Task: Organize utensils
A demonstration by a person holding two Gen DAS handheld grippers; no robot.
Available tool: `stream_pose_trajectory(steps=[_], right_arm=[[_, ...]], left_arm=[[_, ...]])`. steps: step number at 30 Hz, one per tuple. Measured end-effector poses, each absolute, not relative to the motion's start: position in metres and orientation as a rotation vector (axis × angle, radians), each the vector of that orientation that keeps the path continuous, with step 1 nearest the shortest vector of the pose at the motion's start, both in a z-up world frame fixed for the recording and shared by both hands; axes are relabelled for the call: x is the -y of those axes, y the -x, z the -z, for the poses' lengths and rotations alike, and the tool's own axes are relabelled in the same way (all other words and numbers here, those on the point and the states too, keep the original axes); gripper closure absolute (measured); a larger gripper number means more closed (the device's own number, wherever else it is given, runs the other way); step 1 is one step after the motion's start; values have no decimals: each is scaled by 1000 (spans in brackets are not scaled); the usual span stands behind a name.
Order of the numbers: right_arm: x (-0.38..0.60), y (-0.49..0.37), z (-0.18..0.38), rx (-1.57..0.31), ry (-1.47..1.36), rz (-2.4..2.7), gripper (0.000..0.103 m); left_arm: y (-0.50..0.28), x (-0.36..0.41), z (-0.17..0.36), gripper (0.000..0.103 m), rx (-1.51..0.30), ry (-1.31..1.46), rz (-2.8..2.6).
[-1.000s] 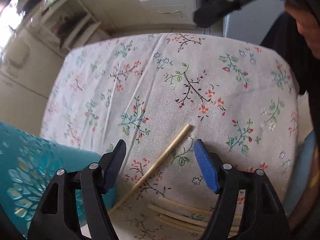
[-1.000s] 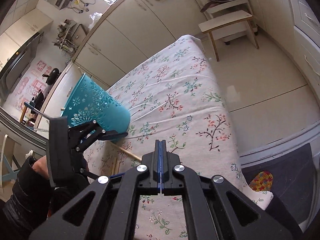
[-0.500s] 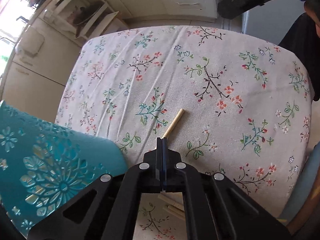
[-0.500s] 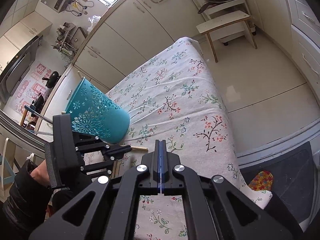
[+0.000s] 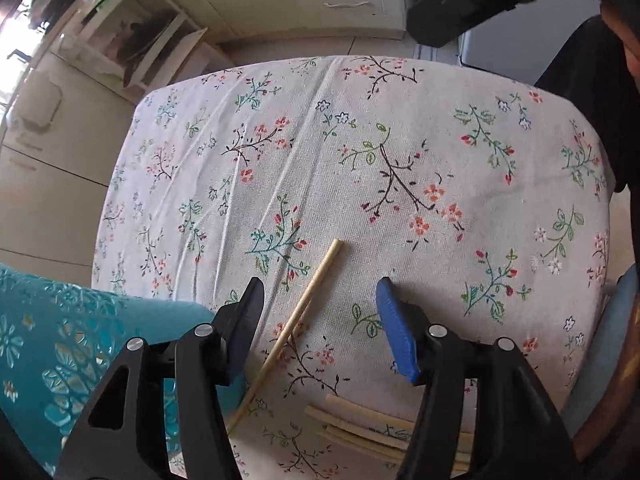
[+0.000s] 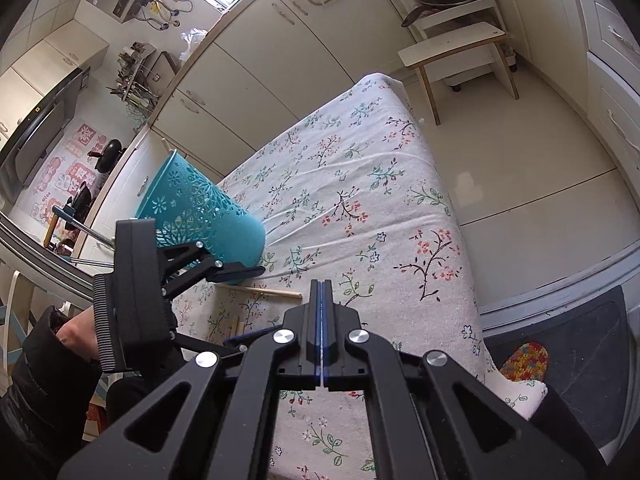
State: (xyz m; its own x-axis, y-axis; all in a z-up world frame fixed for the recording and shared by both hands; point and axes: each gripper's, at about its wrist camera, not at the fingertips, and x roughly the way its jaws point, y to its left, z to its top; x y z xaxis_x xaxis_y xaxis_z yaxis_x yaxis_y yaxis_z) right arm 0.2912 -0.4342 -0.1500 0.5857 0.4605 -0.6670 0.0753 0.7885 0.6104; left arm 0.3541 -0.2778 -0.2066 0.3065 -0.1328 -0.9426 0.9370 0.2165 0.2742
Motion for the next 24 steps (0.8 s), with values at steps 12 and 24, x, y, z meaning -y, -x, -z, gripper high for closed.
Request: stream_pose_trajectory(steps=[12,24], right_arm=[[436,-294,151,-936,-659,-243,102],[438,-293,156,-947,-652,-218,102]], left_arm=[[-382,262,213,99,-1030,-1032,916],[-364,264,213,100,-1010,-1191,834]])
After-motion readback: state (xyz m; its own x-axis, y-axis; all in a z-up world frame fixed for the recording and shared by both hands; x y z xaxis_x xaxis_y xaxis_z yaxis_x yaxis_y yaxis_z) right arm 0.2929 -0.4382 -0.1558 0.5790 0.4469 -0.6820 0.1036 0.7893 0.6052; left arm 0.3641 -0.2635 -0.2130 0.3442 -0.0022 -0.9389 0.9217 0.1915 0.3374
